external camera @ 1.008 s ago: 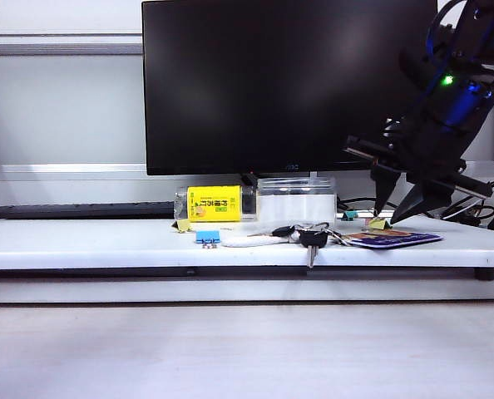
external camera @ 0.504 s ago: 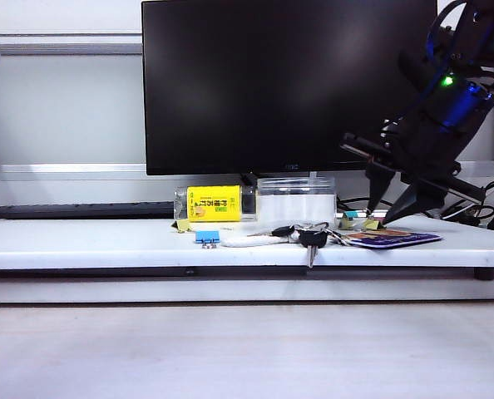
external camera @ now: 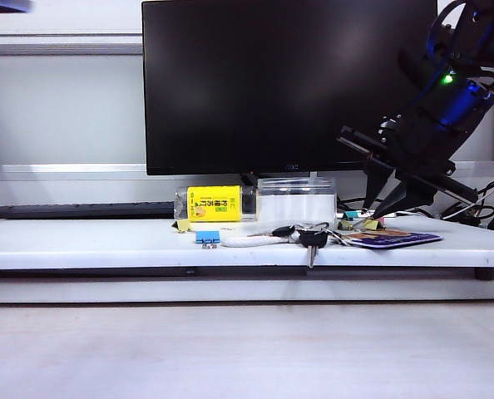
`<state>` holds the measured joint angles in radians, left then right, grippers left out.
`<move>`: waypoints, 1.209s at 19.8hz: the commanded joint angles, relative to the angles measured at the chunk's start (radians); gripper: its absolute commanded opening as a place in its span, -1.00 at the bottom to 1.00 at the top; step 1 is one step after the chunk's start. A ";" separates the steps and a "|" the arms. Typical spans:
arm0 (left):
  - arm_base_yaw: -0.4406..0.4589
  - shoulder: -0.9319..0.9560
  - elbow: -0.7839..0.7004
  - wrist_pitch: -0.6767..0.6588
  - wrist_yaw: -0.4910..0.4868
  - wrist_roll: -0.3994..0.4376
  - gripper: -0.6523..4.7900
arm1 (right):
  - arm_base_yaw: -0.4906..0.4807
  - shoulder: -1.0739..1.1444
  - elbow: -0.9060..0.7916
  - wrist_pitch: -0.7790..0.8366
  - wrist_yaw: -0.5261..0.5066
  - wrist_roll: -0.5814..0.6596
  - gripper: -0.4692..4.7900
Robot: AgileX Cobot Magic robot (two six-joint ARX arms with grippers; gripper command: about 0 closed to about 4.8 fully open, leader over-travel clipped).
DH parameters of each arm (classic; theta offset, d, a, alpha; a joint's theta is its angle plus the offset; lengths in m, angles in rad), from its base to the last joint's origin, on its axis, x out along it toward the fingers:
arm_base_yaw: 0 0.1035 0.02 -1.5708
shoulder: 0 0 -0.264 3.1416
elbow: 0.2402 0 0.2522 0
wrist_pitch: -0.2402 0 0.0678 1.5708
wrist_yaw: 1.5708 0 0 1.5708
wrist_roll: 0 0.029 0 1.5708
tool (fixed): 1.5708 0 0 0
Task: Pick up the clips with the largest number of clips of the same color on the table and place them in a round transparent plastic box.
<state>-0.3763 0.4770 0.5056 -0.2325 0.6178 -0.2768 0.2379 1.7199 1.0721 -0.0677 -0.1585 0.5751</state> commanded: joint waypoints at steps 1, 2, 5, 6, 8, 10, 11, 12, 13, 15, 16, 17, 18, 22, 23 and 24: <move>-0.056 0.067 0.027 0.009 -0.015 0.034 0.44 | 0.000 -0.004 0.004 -0.009 -0.005 0.005 -0.55; -0.087 0.087 0.032 0.009 -0.041 0.039 0.44 | 0.000 -0.004 0.004 -0.018 -0.005 0.005 -0.55; -0.148 0.110 0.039 0.012 -0.102 0.061 0.44 | 0.000 -0.004 0.004 -0.023 -0.028 0.006 -0.55; -0.158 0.110 0.039 0.013 -0.123 0.061 0.44 | 0.000 -0.004 0.004 -0.023 -0.028 0.006 -0.55; -0.159 0.110 0.039 0.013 -0.127 0.060 0.44 | 0.000 -0.004 0.004 -0.023 -0.037 0.017 -0.55; -0.159 0.110 0.039 0.014 -0.128 0.060 0.44 | 0.000 -0.004 0.004 -0.023 -0.047 0.028 -0.55; -0.159 0.110 0.039 0.014 -0.128 0.060 0.43 | 0.000 -0.004 0.004 -0.023 -0.046 0.028 -0.56; -0.159 0.110 0.039 0.014 -0.128 0.060 0.40 | 0.000 -0.004 0.004 -0.023 -0.046 0.028 -0.73; -0.159 0.110 0.039 0.014 -0.128 0.060 0.37 | 0.000 -0.004 0.004 -0.023 -0.046 0.028 -0.83; -0.159 0.110 0.039 0.013 -0.128 0.059 0.37 | 0.000 -0.004 0.004 -0.021 -0.046 0.028 -0.83; -0.159 0.110 0.039 0.013 -0.128 0.057 0.37 | 0.000 -0.004 0.004 -0.018 -0.046 0.031 -0.83; -0.159 0.110 0.039 0.013 -0.128 0.057 0.37 | 0.000 -0.004 0.005 -0.006 -0.051 0.045 -0.83; -0.159 0.110 0.039 0.013 -0.128 0.057 0.37 | 0.000 -0.004 0.005 0.010 -0.064 0.059 -0.83; -0.159 0.110 0.039 0.013 -0.127 0.056 0.37 | 0.000 -0.005 0.007 0.082 -0.129 0.088 -0.83; -0.159 0.110 0.039 0.013 -0.125 0.056 0.37 | 0.000 -0.005 0.008 0.089 -0.134 0.093 -0.83; -0.159 0.110 0.039 0.013 -0.124 0.056 0.37 | 0.000 -0.005 0.013 0.087 -0.134 0.099 -0.83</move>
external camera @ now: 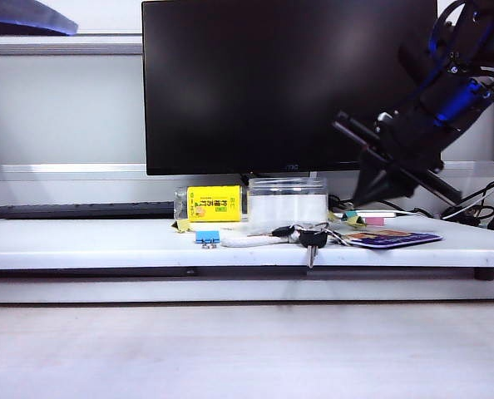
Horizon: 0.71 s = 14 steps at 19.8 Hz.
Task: Pick up the clips with the largest number of clips of the same color on the table and place them in a round transparent plastic box.
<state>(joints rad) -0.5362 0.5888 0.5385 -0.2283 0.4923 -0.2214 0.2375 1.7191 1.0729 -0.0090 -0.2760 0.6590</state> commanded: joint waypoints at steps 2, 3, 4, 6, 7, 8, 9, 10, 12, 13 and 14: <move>0.000 -0.002 0.006 0.005 0.001 0.001 0.37 | 0.001 -0.004 0.051 0.027 -0.025 0.015 -0.83; 0.000 -0.002 0.006 0.005 0.001 0.001 0.37 | 0.001 -0.004 0.066 0.025 -0.041 0.015 -0.83; 0.000 -0.002 0.006 0.005 0.001 0.001 0.37 | 0.001 -0.004 0.092 0.012 -0.052 0.014 -0.83; 0.000 -0.002 0.006 0.005 -0.001 0.002 0.37 | 0.001 -0.004 0.130 0.004 -0.090 0.014 -0.83; 0.000 -0.002 0.006 0.005 -0.002 0.002 0.37 | 0.001 -0.004 0.150 0.004 -0.118 0.014 -0.83; 0.000 -0.002 0.006 0.005 -0.002 0.003 0.37 | 0.001 -0.004 0.161 0.003 -0.147 0.015 -0.83; 0.000 -0.002 0.006 0.005 -0.003 0.005 0.37 | 0.001 -0.005 0.172 0.002 -0.177 0.015 -0.83; 0.000 -0.001 0.006 0.006 -0.004 0.005 0.37 | 0.002 -0.005 0.178 0.000 -0.216 0.015 -0.83; 0.000 0.010 0.006 0.007 -0.021 0.012 0.36 | 0.006 -0.005 0.177 -0.023 -0.269 0.014 -0.83; 0.000 0.016 0.006 0.007 -0.021 0.019 0.36 | 0.008 -0.005 0.177 -0.044 -0.284 0.000 -0.83; 0.000 0.032 0.006 0.008 -0.021 0.030 0.36 | 0.013 -0.005 0.177 -0.073 -0.297 -0.033 -0.83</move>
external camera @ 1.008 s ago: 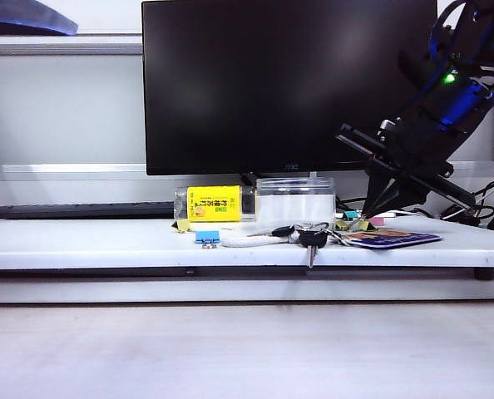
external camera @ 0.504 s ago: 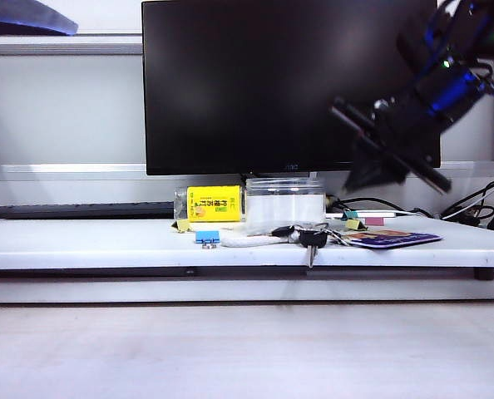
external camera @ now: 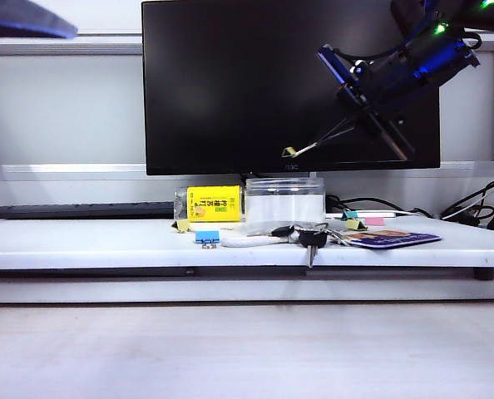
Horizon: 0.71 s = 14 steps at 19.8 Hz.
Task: Pick up the clips with the largest number of clips of the same color on the table and place them in a round transparent plastic box.
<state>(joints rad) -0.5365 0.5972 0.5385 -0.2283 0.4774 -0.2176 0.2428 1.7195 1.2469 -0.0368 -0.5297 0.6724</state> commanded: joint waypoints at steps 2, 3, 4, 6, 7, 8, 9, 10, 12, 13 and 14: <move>0.001 0.052 0.006 0.013 -0.006 0.027 0.36 | 0.013 -0.005 0.003 -0.091 -0.052 -0.091 -0.83; 0.001 0.071 0.006 0.024 -0.006 0.027 0.36 | 0.014 -0.005 0.003 -0.103 -0.054 -0.106 -0.83; 0.001 0.089 0.006 0.041 -0.006 0.027 0.36 | 0.019 -0.005 0.003 -0.115 -0.053 -0.123 -0.83; 0.001 0.118 0.007 0.072 -0.002 0.023 0.36 | 0.026 -0.005 0.004 -0.132 -0.056 -0.150 -0.83; 0.001 0.128 0.007 0.083 -0.002 0.023 0.36 | 0.028 -0.005 0.004 -0.140 -0.055 -0.161 -0.83; 0.001 0.138 0.006 0.095 -0.002 0.022 0.36 | 0.040 -0.005 0.003 -0.148 -0.053 -0.183 -0.83; 0.001 0.139 0.007 0.096 -0.003 0.022 0.36 | 0.040 -0.005 0.003 -0.151 -0.053 -0.190 -0.83; 0.001 0.139 0.007 0.100 -0.002 0.022 0.36 | 0.046 -0.005 0.003 -0.154 -0.053 -0.201 -0.83; 0.001 0.138 0.007 0.107 -0.002 0.019 0.36 | 0.051 -0.004 0.003 -0.154 -0.053 -0.210 -0.83; 0.001 0.139 0.007 0.109 -0.002 0.019 0.36 | 0.051 -0.004 0.003 -0.154 -0.053 -0.210 -0.82; 0.001 0.139 0.007 0.112 -0.002 0.019 0.36 | 0.051 -0.004 0.003 -0.154 -0.053 -0.213 -0.82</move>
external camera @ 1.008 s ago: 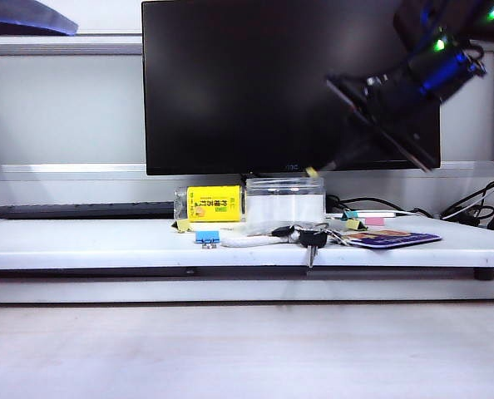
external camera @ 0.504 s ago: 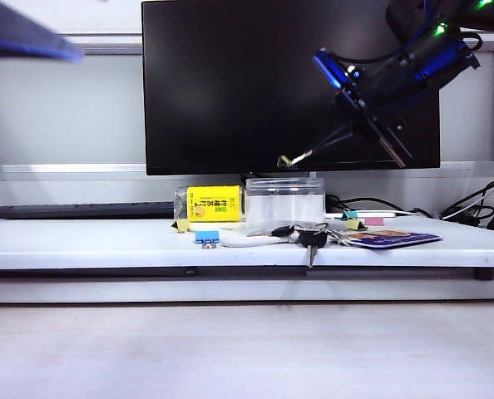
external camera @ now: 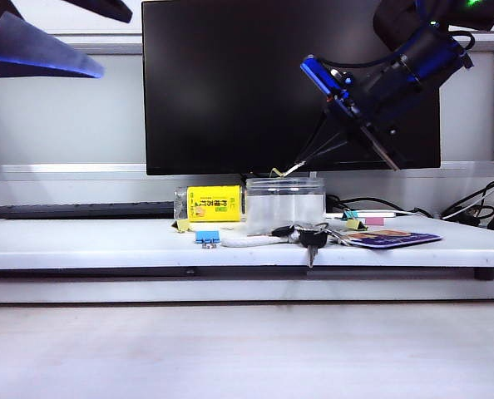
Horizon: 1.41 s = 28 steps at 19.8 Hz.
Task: Pick up the clips with the largest number of clips of the same color on the table and place them in a round transparent plastic box.
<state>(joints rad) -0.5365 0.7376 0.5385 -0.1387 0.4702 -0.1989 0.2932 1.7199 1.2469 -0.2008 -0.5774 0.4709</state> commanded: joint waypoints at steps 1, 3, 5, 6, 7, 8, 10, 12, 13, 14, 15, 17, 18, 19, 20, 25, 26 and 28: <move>-0.002 -0.002 0.007 0.025 0.012 -0.001 0.36 | 0.001 -0.004 0.003 0.010 -0.007 -0.023 -0.82; -0.021 -0.002 0.007 0.030 0.015 -0.004 0.36 | 0.001 -0.004 0.003 -0.003 -0.013 -0.048 -0.79; -0.031 -0.002 0.007 0.031 0.013 -0.011 0.36 | 0.001 -0.004 0.003 -0.007 -0.020 -0.059 -0.62; -0.035 -0.002 0.007 0.032 0.014 -0.016 0.36 | 0.001 -0.004 0.003 -0.006 -0.029 -0.061 -0.60; -0.035 -0.002 0.007 0.032 0.013 -0.019 0.36 | 0.001 -0.004 0.003 -0.006 -0.029 -0.067 -0.60; -0.035 -0.002 0.007 0.032 0.013 -0.019 0.36 | 0.001 -0.004 0.003 -0.006 -0.029 -0.084 -0.56; -0.035 -0.002 0.007 0.032 0.017 -0.021 0.36 | 0.001 -0.005 0.004 -0.003 -0.032 -0.093 -0.46; -0.035 -0.002 0.007 0.032 0.029 -0.023 0.36 | 0.000 -0.008 0.007 0.003 -0.031 -0.131 -0.46; -0.035 -0.002 0.007 0.032 0.039 -0.021 0.36 | -0.002 -0.024 0.007 0.003 -0.016 -0.178 -0.46; -0.035 -0.002 0.007 0.032 0.050 -0.017 0.36 | -0.002 -0.060 0.008 -0.026 0.074 -0.265 -0.46; -0.035 -0.002 0.009 0.031 0.050 -0.009 0.36 | 0.000 -0.084 0.012 -0.066 0.151 -0.325 -0.46; -0.035 0.000 0.033 -0.006 0.045 0.027 0.36 | 0.001 -0.118 0.013 -0.152 0.292 -0.437 -0.46; -0.035 0.003 0.047 -0.021 0.040 0.040 0.36 | 0.001 -0.125 0.012 -0.185 0.330 -0.472 -0.46; -0.035 0.010 0.069 -0.041 0.026 0.057 0.36 | 0.001 -0.126 0.012 -0.232 0.358 -0.513 -0.46; -0.035 0.019 0.089 -0.060 0.016 0.074 0.36 | 0.001 -0.125 0.012 -0.267 0.365 -0.537 -0.46; -0.068 0.162 0.209 -0.180 -0.028 0.114 0.36 | 0.054 -0.123 0.012 -0.292 0.454 -0.581 -0.46; -0.085 0.186 0.221 -0.190 -0.044 0.114 0.36 | 0.065 -0.121 0.012 -0.290 0.476 -0.581 -0.46; -0.115 0.219 0.233 -0.192 -0.067 0.116 0.36 | 0.084 -0.114 0.012 -0.286 0.509 -0.584 -0.46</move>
<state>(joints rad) -0.6411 0.9516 0.7616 -0.3344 0.4160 -0.0925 0.3714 1.6039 1.2530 -0.5049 -0.0948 -0.1066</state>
